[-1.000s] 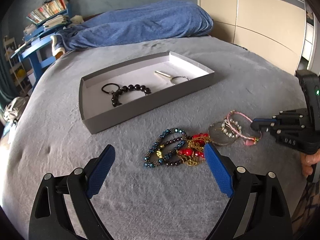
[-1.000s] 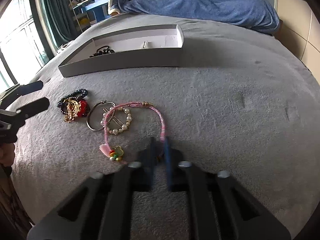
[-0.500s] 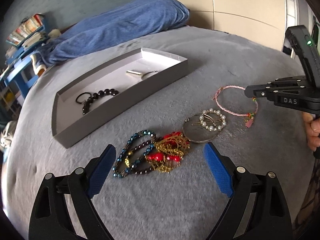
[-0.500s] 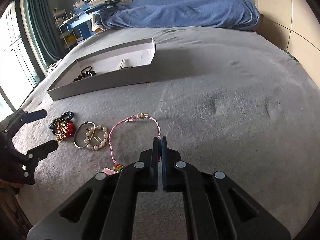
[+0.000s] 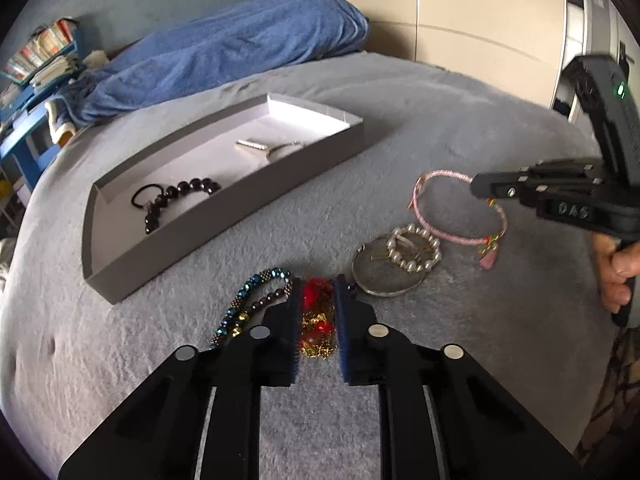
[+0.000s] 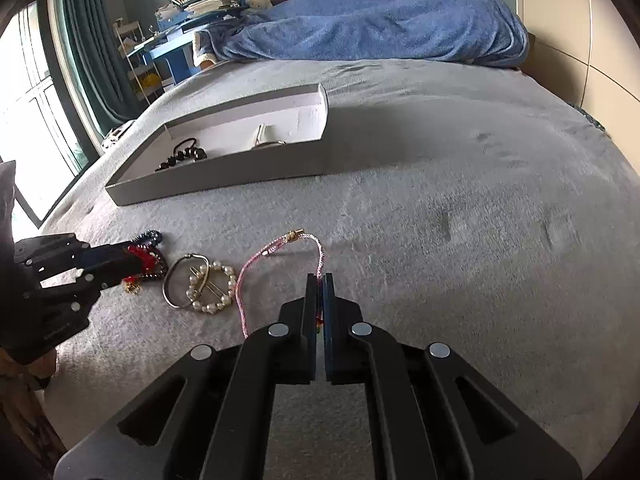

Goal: Organize jewelry
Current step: 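Grasp the pink cord bracelet with the right tool while the left tool grasps the red-charm bracelets, then carry the pink cord and red-charm bracelets into the tray and open both tools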

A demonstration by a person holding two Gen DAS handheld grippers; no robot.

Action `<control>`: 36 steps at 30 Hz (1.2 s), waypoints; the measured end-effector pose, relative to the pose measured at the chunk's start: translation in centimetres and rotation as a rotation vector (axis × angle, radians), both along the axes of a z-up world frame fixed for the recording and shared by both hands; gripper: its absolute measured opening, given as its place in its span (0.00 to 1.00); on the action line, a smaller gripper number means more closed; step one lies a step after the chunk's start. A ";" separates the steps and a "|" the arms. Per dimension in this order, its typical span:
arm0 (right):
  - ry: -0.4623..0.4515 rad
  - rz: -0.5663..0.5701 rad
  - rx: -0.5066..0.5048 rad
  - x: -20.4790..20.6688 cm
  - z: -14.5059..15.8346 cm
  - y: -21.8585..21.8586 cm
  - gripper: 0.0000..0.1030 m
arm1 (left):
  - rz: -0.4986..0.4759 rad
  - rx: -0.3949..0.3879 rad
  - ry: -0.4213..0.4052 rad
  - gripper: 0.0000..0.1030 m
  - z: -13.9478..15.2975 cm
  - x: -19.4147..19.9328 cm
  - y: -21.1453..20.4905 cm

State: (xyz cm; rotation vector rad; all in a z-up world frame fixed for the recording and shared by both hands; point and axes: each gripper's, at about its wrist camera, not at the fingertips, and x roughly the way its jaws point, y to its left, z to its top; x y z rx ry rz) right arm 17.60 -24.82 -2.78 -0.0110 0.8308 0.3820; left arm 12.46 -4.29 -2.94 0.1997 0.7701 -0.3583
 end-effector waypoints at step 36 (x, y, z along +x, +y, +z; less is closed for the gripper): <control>-0.051 0.011 0.067 -0.3 2.0 0.5 0.02 | -0.089 -0.057 -0.005 0.03 2.2 -1.8 0.0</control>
